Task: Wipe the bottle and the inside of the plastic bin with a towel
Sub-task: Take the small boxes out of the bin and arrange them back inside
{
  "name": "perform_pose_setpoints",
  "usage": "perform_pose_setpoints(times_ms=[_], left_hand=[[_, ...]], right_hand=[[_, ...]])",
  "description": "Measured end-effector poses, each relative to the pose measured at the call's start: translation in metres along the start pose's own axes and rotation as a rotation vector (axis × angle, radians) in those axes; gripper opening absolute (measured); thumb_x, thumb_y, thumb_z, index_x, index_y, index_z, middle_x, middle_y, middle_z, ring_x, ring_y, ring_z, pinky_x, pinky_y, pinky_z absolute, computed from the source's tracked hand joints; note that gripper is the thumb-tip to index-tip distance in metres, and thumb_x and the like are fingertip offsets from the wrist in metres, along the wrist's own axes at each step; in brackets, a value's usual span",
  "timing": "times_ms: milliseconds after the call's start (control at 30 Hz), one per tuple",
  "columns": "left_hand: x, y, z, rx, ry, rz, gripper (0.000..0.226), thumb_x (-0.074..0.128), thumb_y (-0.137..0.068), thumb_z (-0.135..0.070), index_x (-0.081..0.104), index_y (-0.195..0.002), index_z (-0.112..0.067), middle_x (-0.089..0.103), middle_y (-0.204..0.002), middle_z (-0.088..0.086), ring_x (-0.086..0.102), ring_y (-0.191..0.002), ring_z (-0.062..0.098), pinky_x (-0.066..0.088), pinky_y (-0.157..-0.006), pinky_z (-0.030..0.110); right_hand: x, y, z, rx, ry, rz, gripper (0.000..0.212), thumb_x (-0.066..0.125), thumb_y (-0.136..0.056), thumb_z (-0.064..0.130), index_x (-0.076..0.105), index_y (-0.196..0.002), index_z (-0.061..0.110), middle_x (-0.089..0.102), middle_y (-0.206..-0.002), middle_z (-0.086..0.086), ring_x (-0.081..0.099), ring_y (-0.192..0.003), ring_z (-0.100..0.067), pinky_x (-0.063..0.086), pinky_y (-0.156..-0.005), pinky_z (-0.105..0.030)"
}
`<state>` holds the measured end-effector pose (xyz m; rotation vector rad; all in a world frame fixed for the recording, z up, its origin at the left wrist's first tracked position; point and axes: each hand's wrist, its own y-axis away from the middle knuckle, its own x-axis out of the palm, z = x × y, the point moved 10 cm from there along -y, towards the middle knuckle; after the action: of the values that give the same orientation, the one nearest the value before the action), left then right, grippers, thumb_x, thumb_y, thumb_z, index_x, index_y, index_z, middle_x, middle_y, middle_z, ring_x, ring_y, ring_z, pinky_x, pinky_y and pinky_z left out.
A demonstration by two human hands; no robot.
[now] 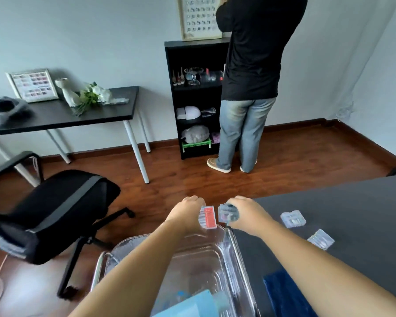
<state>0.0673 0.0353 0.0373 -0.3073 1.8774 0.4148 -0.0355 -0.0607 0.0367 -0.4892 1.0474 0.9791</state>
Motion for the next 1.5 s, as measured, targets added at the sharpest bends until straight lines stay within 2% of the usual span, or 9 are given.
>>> perform_pose_setpoints(times_ms=[100, 267, 433, 533, 800, 1000, 1200, 1333, 1500], left_hand=[[0.004, 0.024, 0.04, -0.058, 0.003, 0.012, 0.066, 0.076, -0.057, -0.048, 0.054, -0.112, -0.019, 0.055, -0.106, -0.001, 0.051, -0.1, 0.019, 0.047, -0.084, 0.032], [0.028, 0.053, 0.09, -0.145, 0.006, 0.044, 0.064, 0.078, -0.059, -0.041, 0.053, -0.114, -0.019, 0.055, -0.109, 0.001, 0.051, -0.105, 0.021, 0.046, -0.084, 0.033], [0.071, 0.068, 0.117, -0.191, 0.049, 0.092, 0.071, 0.079, -0.058, -0.041, 0.053, -0.119, -0.016, 0.057, -0.116, 0.004, 0.053, -0.107, 0.024, 0.045, -0.086, 0.033], [0.101, 0.073, 0.128, -0.214, 0.05, 0.119, 0.066, 0.079, -0.059, -0.04, 0.053, -0.116, -0.017, 0.058, -0.113, 0.004, 0.055, -0.104, 0.025, 0.045, -0.084, 0.033], [0.157, 0.063, 0.14, -0.224, 0.003, 0.12, 0.057, 0.077, -0.068, -0.037, 0.053, -0.115, -0.017, 0.058, -0.115, 0.003, 0.052, -0.106, 0.023, 0.039, -0.092, 0.035], [0.185, 0.059, 0.152, -0.254, -0.025, 0.129, 0.053, 0.075, -0.07, -0.03, 0.053, -0.117, -0.016, 0.058, -0.118, 0.003, 0.05, -0.109, 0.024, 0.035, -0.094, 0.033], [0.191, 0.056, 0.155, -0.235, -0.039, 0.058, 0.06, 0.074, -0.072, -0.032, 0.05, -0.125, -0.018, 0.059, -0.121, 0.002, 0.051, -0.112, 0.024, 0.033, -0.099, 0.033], [0.189, 0.059, 0.158, -0.229, -0.06, 0.015, 0.063, 0.076, -0.07, -0.035, 0.051, -0.126, -0.018, 0.058, -0.122, 0.001, 0.052, -0.112, 0.023, 0.032, -0.103, 0.034], [0.186, 0.062, 0.165, -0.231, -0.069, 0.015, 0.064, 0.075, -0.072, -0.04, 0.051, -0.126, -0.018, 0.057, -0.124, 0.002, 0.051, -0.113, 0.023, 0.031, -0.104, 0.035]], right_hand=[[0.027, -0.009, 0.03, -0.027, -0.01, 0.059, 0.03, 0.065, -0.074, 0.023, 0.061, -0.104, 0.022, 0.057, -0.102, 0.004, 0.058, -0.089, -0.019, 0.051, -0.076, -0.035], [0.072, -0.015, 0.065, -0.086, 0.028, 0.148, 0.03, 0.063, -0.075, 0.022, 0.06, -0.104, 0.02, 0.057, -0.102, 0.002, 0.059, -0.092, -0.02, 0.05, -0.076, -0.035], [0.123, -0.013, 0.074, -0.093, 0.095, 0.255, 0.027, 0.066, -0.073, 0.023, 0.06, -0.099, 0.022, 0.057, -0.1, 0.001, 0.059, -0.091, -0.022, 0.048, -0.075, -0.034], [0.157, -0.014, 0.069, -0.075, 0.124, 0.303, 0.025, 0.065, -0.074, 0.02, 0.06, -0.099, 0.018, 0.057, -0.101, -0.001, 0.06, -0.092, -0.023, 0.05, -0.073, -0.033], [0.211, -0.022, 0.047, -0.02, 0.238, 0.292, 0.028, 0.064, -0.076, 0.015, 0.059, -0.104, 0.021, 0.061, -0.106, 0.001, 0.056, -0.102, -0.022, 0.051, -0.079, -0.035], [0.235, -0.028, 0.034, 0.007, 0.305, 0.281, 0.029, 0.059, -0.08, 0.01, 0.058, -0.108, 0.019, 0.061, -0.111, 0.0, 0.054, -0.105, -0.023, 0.045, -0.079, -0.032], [0.247, -0.032, 0.029, 0.007, 0.333, 0.29, 0.039, 0.058, -0.084, 0.008, 0.054, -0.121, 0.02, 0.058, -0.123, 0.0, 0.052, -0.111, -0.025, 0.046, -0.088, -0.035], [0.25, -0.032, 0.032, -0.012, 0.308, 0.272, 0.046, 0.058, -0.086, 0.009, 0.049, -0.13, 0.02, 0.055, -0.129, 0.001, 0.052, -0.113, -0.024, 0.048, -0.087, -0.034], [0.253, -0.034, 0.037, -0.026, 0.297, 0.249, 0.046, 0.06, -0.085, 0.01, 0.051, -0.129, 0.02, 0.056, -0.128, 0.001, 0.054, -0.111, -0.023, 0.049, -0.084, -0.033]])
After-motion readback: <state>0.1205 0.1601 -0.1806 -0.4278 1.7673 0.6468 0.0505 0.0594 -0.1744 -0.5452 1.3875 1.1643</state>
